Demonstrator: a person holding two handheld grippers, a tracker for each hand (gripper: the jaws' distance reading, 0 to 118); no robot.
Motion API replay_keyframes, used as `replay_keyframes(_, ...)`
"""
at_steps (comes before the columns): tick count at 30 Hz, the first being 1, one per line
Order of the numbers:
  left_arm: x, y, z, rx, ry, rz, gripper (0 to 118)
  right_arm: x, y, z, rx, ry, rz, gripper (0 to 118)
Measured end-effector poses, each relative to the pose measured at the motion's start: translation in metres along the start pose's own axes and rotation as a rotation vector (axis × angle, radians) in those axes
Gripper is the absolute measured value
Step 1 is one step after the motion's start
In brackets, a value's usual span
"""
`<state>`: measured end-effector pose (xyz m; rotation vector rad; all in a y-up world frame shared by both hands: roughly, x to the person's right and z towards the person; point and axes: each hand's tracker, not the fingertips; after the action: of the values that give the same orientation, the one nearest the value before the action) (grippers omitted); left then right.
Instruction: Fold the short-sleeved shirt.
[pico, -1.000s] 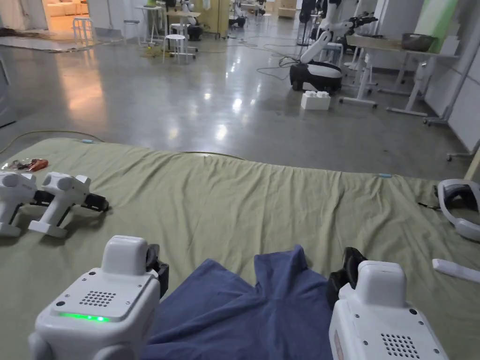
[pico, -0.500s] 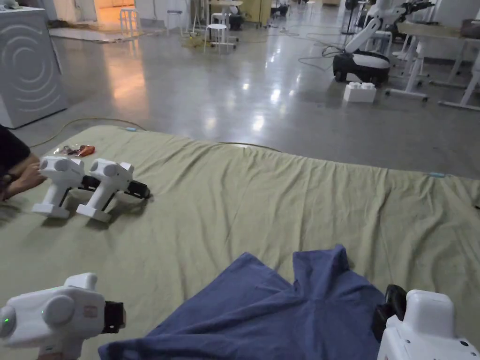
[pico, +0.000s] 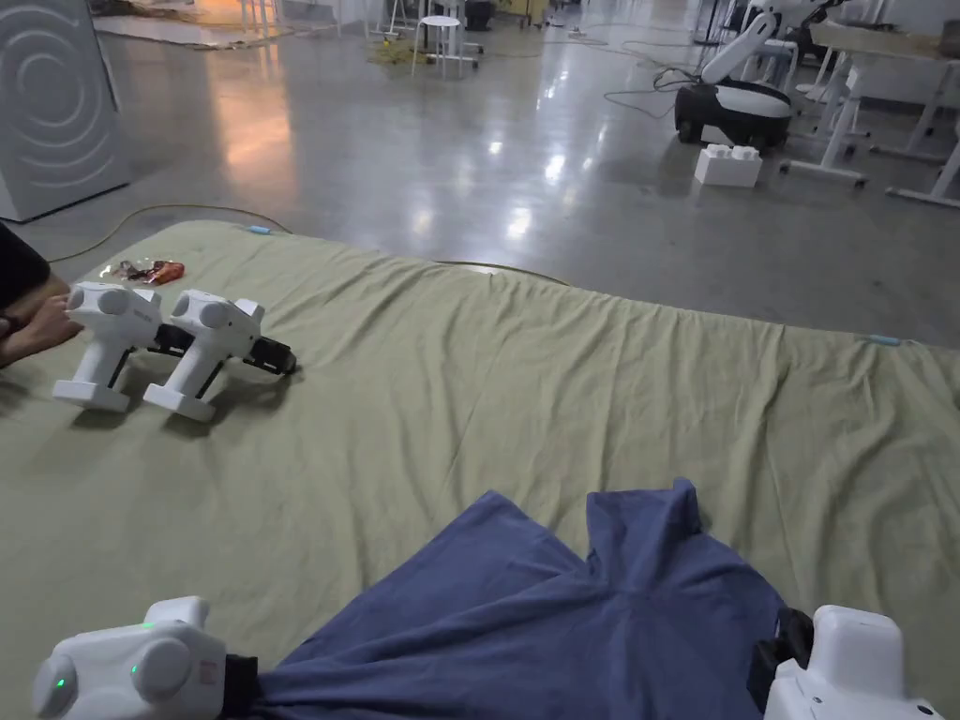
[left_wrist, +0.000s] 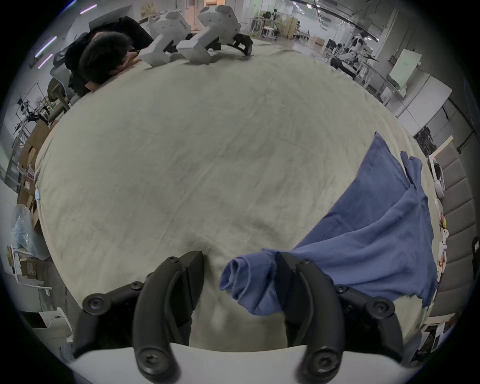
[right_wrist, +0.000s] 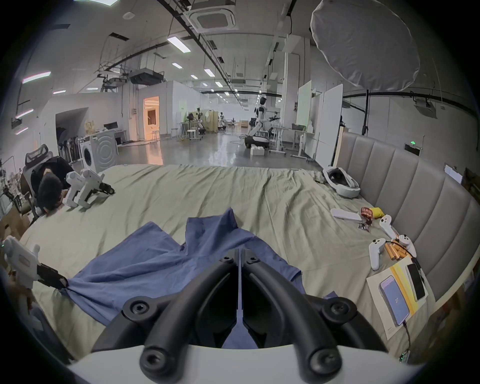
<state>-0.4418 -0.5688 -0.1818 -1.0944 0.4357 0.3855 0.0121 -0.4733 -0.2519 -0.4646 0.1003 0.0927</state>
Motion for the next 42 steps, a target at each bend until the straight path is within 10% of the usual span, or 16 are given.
replay_keyframes(5, 0.008, -0.009, 0.014, 0.040, -0.047, -0.017, 13, 0.004, 0.001, -0.033, -0.074, -0.021, -0.013, 6)
replay_keyframes(10, -0.007, -0.007, 0.002, 0.071, -0.062, -0.077, 11, 0.020, 0.018, -0.101, -0.183, 0.030, 0.036, 66)
replay_keyframes(13, -0.016, -0.008, 0.006, 0.099, -0.078, -0.046, 11, 0.032, 0.031, -0.154, -0.305, 0.065, 0.064, 72)
replay_keyframes(32, -0.006, -0.012, -0.001, 0.094, -0.054, -0.062, 11, 0.020, 0.019, -0.325, -0.615, 0.134, 0.185, 71)
replay_keyframes(35, -0.001, -0.013, 0.003, 0.095, -0.046, -0.073, 11, 0.012, 0.018, -0.322, -0.618, 0.140, 0.178, 50)
replay_keyframes(37, 0.001, -0.013, 0.003, 0.097, -0.041, -0.080, 11, 0.006, 0.019, -0.320, -0.590, 0.147, 0.183, 10)
replay_keyframes(42, 0.000, -0.013, 0.006, 0.106, -0.043, -0.065, 11, -0.002, 0.019, -0.299, -0.500, 0.122, 0.259, 8)
